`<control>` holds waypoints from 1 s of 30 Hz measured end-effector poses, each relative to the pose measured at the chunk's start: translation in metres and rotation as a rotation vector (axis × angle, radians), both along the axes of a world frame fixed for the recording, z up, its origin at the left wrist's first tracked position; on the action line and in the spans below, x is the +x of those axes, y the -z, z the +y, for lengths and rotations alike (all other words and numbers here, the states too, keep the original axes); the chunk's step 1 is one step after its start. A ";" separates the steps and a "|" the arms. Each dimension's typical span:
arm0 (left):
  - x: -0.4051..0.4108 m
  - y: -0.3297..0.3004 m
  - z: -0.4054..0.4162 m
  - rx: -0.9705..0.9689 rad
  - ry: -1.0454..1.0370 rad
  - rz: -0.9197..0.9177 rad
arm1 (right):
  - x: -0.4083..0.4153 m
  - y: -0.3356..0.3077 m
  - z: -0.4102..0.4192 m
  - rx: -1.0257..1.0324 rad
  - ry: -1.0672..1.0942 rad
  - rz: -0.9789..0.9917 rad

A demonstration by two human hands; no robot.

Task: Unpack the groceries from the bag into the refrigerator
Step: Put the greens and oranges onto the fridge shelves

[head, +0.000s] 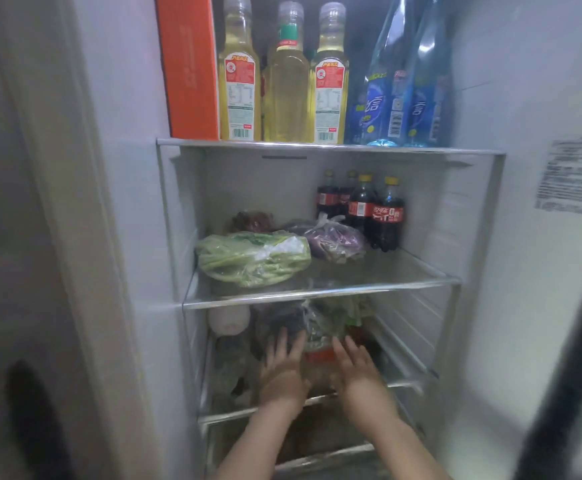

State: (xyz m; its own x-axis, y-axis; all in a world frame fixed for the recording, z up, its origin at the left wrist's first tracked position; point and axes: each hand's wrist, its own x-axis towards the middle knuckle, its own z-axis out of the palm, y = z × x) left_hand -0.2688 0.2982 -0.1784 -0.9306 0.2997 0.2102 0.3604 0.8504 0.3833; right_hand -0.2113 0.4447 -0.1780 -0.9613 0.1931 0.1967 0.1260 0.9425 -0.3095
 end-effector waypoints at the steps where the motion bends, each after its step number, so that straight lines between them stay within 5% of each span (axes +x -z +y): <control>1: 0.019 -0.001 -0.004 0.011 0.024 0.006 | 0.018 0.004 -0.005 0.009 -0.004 0.060; 8: 0.187 0.022 -0.082 0.089 0.201 0.012 | 0.178 0.036 -0.075 0.065 0.041 0.216; 15: 0.323 0.054 -0.212 0.052 0.266 0.029 | 0.308 0.074 -0.180 0.017 -0.031 0.174; 24: 0.385 0.088 -0.382 -0.044 0.232 -0.053 | 0.396 0.111 -0.336 0.073 -0.079 0.140; 30: 0.396 0.125 -0.548 -0.079 0.194 -0.132 | 0.393 0.146 -0.510 -0.025 -0.128 0.094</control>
